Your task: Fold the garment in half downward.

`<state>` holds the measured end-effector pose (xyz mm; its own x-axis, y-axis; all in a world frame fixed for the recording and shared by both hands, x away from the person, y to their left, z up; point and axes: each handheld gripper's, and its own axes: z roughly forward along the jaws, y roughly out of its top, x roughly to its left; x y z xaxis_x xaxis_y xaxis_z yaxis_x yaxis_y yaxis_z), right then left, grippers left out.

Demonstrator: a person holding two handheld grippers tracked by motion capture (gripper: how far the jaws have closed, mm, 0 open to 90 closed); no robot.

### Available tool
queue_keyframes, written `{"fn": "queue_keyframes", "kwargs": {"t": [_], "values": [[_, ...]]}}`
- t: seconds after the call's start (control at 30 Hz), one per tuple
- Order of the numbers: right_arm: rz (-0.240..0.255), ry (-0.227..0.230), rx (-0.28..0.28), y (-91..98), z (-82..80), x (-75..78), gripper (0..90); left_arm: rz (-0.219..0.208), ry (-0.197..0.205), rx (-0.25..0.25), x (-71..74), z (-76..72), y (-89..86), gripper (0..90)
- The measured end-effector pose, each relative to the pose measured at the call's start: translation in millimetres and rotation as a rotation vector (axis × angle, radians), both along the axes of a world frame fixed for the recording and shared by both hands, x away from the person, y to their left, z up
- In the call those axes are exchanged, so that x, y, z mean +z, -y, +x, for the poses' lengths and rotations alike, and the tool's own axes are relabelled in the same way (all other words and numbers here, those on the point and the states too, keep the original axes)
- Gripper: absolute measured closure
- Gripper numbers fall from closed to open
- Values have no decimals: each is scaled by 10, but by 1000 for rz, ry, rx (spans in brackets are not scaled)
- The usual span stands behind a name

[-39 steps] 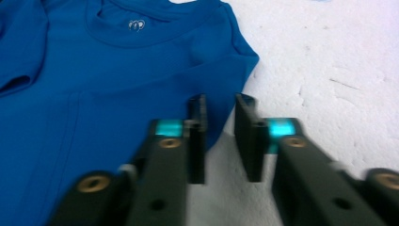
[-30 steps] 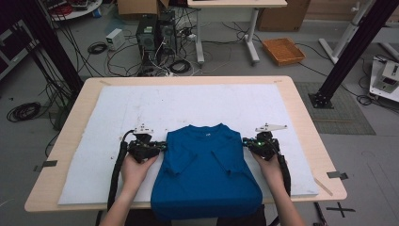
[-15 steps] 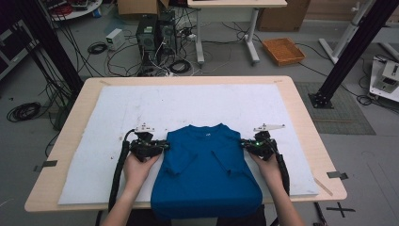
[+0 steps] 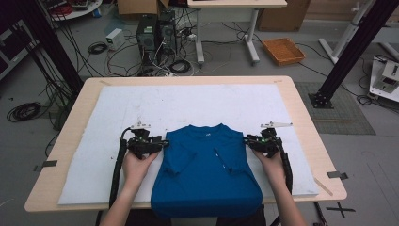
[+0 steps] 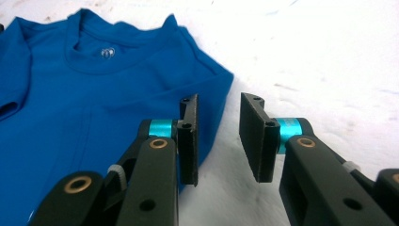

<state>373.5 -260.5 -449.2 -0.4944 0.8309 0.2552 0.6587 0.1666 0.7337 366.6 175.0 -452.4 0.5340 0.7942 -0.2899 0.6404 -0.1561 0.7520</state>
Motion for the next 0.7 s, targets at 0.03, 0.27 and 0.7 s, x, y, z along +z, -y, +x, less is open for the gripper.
{"fn": "queue_keyframes", "kwargs": {"t": [0.03,0.27,0.7], "values": [[-38,-3,15,-55,9,-22,839,37,18,-9,9,-8,15,613],[-92,21,-46,-4,-8,-11,893,53,20,9,14,-16,-3,780],[-32,51,-36,35,174,99,658,-44,14,11,88,204,-28,542]]}}
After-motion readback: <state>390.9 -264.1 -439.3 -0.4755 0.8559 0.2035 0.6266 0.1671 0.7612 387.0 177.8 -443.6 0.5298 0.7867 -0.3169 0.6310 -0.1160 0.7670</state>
